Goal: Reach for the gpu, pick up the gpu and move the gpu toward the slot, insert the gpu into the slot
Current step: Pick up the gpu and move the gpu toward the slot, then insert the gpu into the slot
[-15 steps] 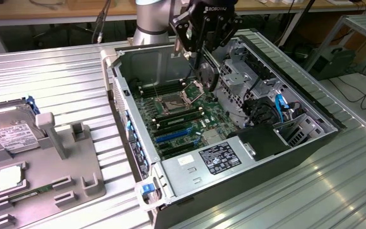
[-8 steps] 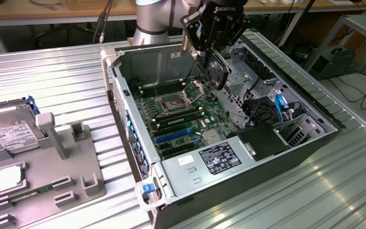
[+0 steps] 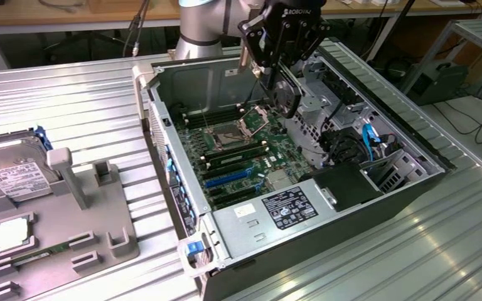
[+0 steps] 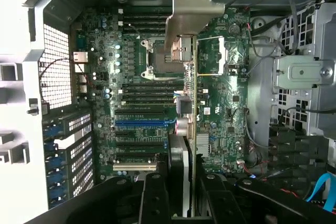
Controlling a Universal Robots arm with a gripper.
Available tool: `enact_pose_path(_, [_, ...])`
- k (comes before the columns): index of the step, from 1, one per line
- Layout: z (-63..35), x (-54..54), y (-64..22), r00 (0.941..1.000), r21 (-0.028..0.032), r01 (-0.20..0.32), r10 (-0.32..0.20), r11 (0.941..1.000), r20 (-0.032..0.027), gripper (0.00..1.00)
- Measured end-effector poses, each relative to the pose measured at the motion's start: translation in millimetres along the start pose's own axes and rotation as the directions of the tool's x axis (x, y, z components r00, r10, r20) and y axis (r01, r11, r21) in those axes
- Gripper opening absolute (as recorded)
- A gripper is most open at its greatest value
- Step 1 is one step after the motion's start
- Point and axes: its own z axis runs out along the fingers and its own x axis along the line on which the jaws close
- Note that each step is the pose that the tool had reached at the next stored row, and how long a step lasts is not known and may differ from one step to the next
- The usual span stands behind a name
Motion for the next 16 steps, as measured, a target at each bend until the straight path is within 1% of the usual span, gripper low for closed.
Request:
enact_pose_path(7, [0.0, 0.0, 0.0, 1.0000, 0.0000, 0.002, -0.002, 1.0000, 0.0001, 0.28])
enact_pose_path(10, [0.0, 0.0, 0.0, 0.9992, -0.0006, 0.040, -0.040, 0.9992, 0.0012, 0.28])
enact_pose_path(12, [0.0, 0.0, 0.0, 0.9970, -0.0013, 0.077, -0.077, 0.9970, 0.0024, 0.28])
enact_pose_path(16, [0.0, 0.0, 0.0, 0.9890, -0.0022, 0.148, -0.148, 0.9890, 0.0047, 0.28])
